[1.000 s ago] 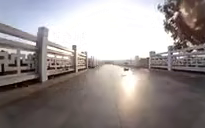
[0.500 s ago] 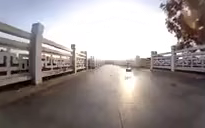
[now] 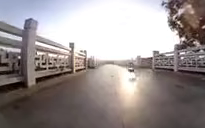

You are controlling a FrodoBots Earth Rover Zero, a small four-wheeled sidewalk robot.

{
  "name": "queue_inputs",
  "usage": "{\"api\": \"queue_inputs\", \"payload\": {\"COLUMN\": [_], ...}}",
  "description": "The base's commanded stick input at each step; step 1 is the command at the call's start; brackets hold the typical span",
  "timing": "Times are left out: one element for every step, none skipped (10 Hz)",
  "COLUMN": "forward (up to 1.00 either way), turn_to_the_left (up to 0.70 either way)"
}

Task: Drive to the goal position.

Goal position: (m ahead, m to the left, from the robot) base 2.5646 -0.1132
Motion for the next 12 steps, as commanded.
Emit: {"api": "queue_inputs", "payload": {"forward": [0.45, 0.45, 0.45, 0.45, 0.45, 0.45, 0.45, 0.45, 0.45, 0.45, 0.45, 0.45], "turn_to_the_left": [0.0, 0.0, 0.0, 0.0, 0.0, 0.0, 0.0, 0.0, 0.0, 0.0, 0.0, 0.0]}}
